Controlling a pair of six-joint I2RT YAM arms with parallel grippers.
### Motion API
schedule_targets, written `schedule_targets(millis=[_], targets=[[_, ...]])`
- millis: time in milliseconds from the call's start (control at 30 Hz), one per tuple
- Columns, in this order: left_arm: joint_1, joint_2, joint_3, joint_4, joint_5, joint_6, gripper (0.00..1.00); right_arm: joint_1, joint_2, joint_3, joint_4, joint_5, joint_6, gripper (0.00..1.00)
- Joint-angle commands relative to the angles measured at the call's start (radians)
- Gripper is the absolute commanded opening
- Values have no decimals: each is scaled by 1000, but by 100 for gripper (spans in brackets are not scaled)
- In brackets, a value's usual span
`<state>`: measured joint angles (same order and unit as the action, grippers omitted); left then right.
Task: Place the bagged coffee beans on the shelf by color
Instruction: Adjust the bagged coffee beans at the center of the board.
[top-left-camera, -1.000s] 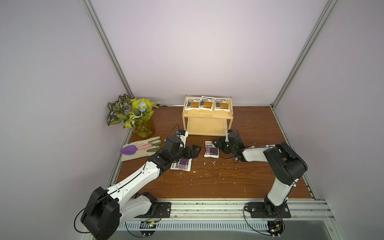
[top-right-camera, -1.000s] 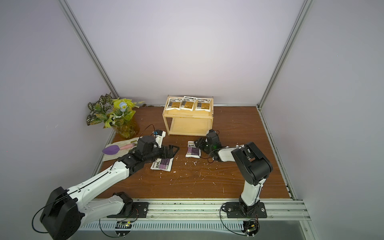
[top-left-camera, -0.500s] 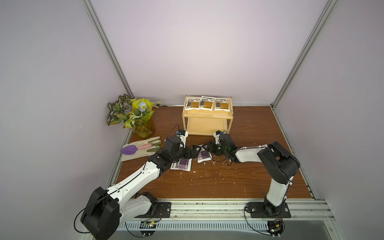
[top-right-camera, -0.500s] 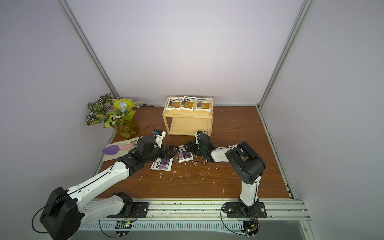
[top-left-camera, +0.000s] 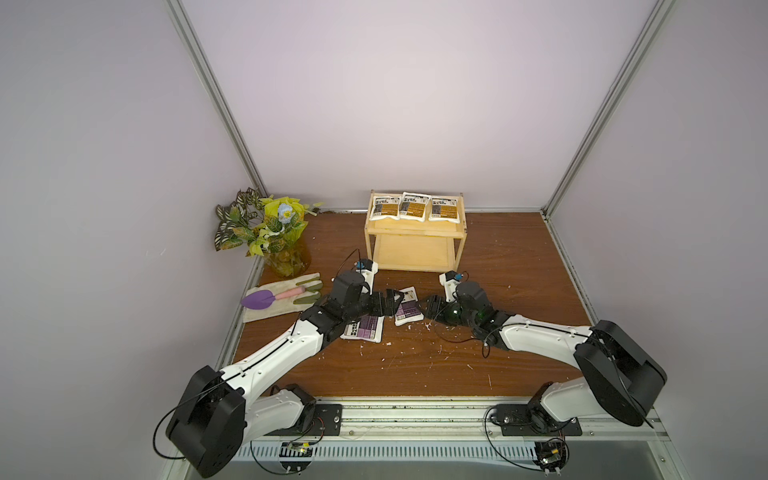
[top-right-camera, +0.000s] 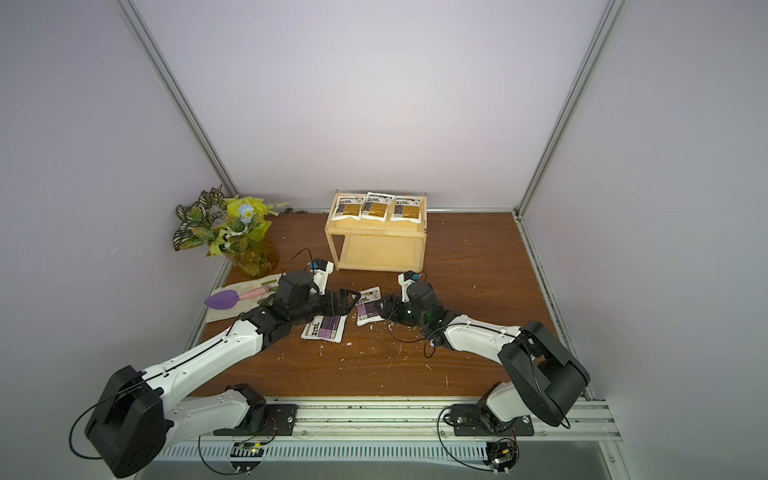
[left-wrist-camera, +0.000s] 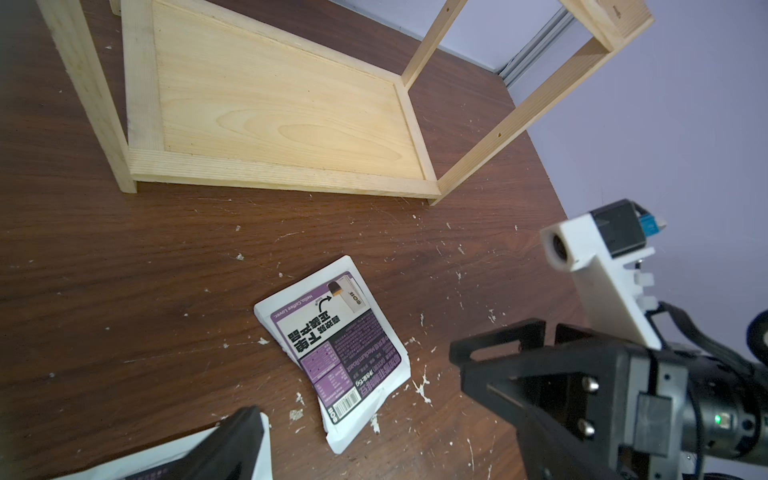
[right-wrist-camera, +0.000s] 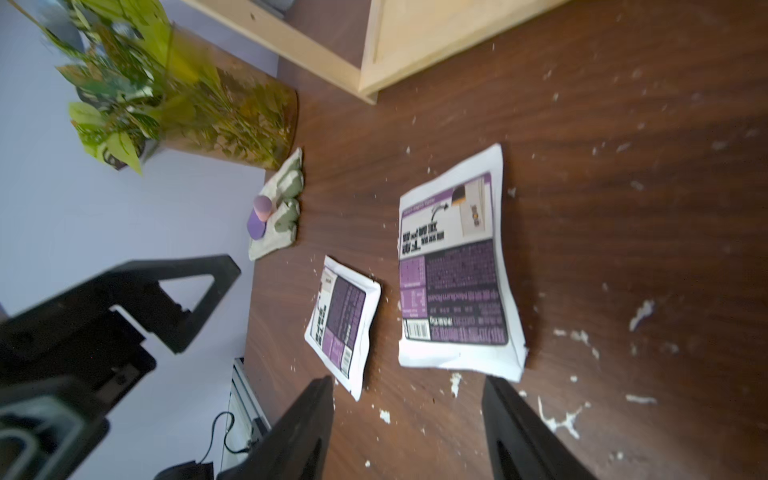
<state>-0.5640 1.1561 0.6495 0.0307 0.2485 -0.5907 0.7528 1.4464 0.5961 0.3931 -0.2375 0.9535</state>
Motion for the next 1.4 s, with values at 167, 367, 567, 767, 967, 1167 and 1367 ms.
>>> schedule_targets(millis=[167,367,567,767,967,1167,1367], targets=[[-8,11,19,21,-41,-2,100,101,50,-15,39,-25,62,64],[-9,26,48,5,-41,5,100,127,141,-12,140,-43,120,64],[-9,26,55,-7,-48,11,100,126,183,-13,193,7,173,64],[-9,30,53,-8,-49,9,100,107,221,-36,275,57,265,64],[-8,40,49,-8,-49,18,100,61,259,-43,374,69,321,64],[-9,67,47,-9,-43,33,100,4,275,-36,393,63,327,64],[-9,85,38,8,-46,43,99,-45,300,-12,410,15,323,64]])
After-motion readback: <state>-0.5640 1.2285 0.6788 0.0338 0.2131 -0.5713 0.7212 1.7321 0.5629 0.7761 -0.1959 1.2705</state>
